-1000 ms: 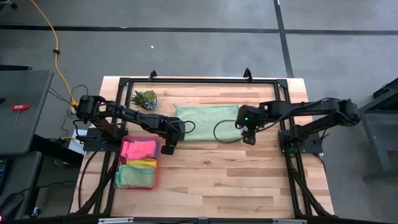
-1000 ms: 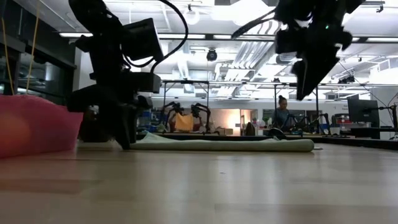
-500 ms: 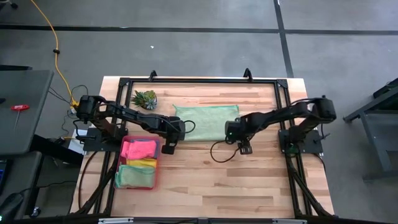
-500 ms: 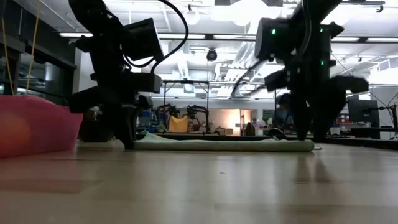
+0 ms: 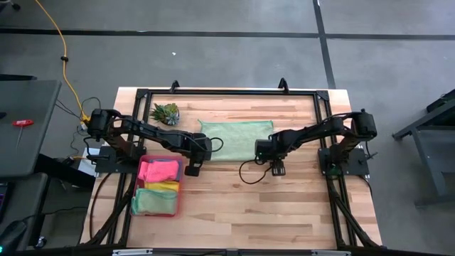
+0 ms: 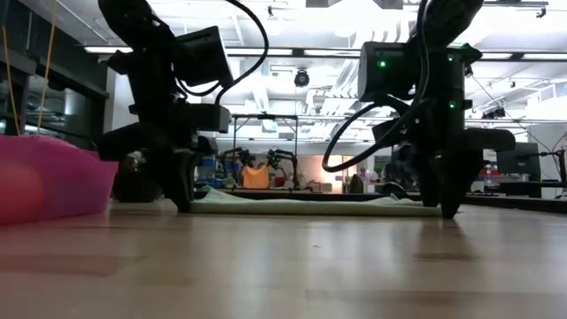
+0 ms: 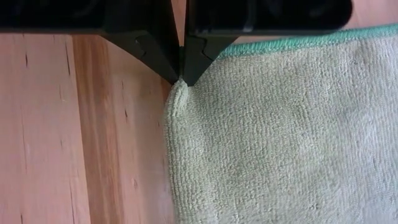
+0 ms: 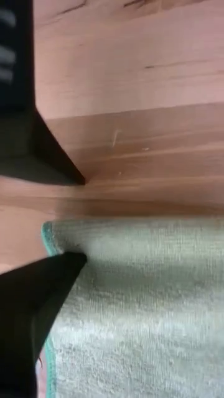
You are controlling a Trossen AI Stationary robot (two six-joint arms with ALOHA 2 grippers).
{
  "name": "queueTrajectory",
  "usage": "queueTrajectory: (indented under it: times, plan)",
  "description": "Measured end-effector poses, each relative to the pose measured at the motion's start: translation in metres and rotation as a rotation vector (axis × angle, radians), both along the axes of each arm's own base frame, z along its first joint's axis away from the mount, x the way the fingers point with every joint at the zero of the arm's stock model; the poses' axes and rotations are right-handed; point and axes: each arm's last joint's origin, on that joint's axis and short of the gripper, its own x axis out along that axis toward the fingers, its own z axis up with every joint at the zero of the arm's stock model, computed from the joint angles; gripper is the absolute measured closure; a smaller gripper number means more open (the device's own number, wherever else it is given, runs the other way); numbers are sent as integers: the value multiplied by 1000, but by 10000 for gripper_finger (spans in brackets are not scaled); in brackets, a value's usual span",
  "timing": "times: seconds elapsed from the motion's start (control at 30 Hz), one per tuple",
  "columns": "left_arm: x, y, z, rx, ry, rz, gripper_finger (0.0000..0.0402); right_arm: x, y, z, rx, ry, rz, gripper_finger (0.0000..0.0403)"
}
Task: Fold microfiber towels
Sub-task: Fold the green microfiber towel
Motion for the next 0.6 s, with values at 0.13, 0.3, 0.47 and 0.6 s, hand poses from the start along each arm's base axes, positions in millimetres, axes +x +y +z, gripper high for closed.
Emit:
queueTrajectory:
  times: [0.13, 0.3, 0.47, 0.6]
  plan:
    - [-1, 0, 0, -2, 9, 1, 400, 0, -1, 0, -9, 2, -57, 324]
    - [-1, -3, 0, -6, 19, 5, 401, -1, 0, 0, 5, 5, -138, 384]
    - [-3, -6, 10, -99, 38, 66, 401, -2, 5, 8, 167, -18, -171, 399]
    - [-6, -10, 26, -198, 17, 104, 401, -6, 8, 21, 285, -42, -192, 401]
